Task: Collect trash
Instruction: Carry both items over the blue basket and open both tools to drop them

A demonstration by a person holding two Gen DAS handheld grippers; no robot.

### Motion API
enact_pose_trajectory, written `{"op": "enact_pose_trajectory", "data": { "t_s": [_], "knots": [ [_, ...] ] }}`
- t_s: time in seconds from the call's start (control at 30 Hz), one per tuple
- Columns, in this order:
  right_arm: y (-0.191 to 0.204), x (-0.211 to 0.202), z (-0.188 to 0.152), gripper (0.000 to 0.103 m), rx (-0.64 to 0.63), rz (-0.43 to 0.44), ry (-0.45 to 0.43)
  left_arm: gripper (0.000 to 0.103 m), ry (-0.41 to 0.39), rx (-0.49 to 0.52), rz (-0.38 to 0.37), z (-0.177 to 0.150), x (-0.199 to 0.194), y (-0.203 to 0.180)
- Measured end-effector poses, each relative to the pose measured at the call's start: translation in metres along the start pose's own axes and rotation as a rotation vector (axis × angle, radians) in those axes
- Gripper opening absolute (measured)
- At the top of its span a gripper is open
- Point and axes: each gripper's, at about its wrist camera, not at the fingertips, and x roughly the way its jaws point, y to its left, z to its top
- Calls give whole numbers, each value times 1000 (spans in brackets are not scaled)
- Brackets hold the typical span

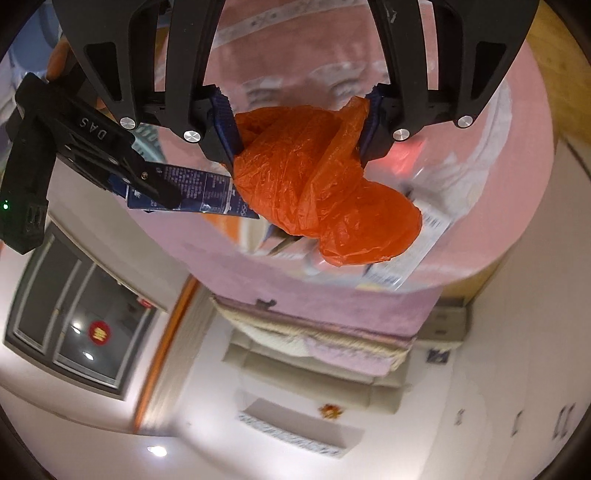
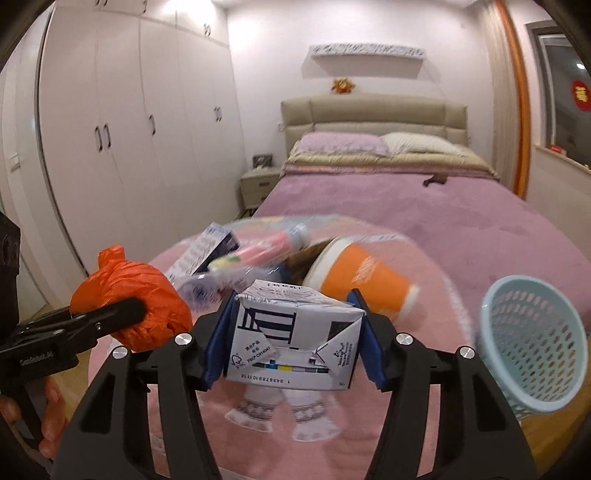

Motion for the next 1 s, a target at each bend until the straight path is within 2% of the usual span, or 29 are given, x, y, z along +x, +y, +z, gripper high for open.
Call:
{"op": "enact_pose_trajectory", "data": {
  "t_s": [0.13, 0.27, 0.5, 0.63, 0.83, 1.0],
  "knots": [
    [-25, -25, 4, 56, 41, -70, -50, 52, -8, 67, -49, 11, 12, -32],
    [-65, -51, 6, 56, 97, -194, -109, 52, -11, 156, -96, 19, 31, -71],
    [-141, -76, -6, 56, 240, -380, -142, 53, 53, 274, -207, 22, 86, -140],
    [-195, -77, -20, 56, 355, -487, -120, 53, 117, 319, -270, 22, 128, -175],
    [-254, -70, -55, 56, 479, -574, -50, 53, 202, 398, -316, 10, 182, -223],
    [-275, -58, -75, 57, 539, -610, 14, 55, 284, 429, -340, -3, 221, -244]
  ]
}}
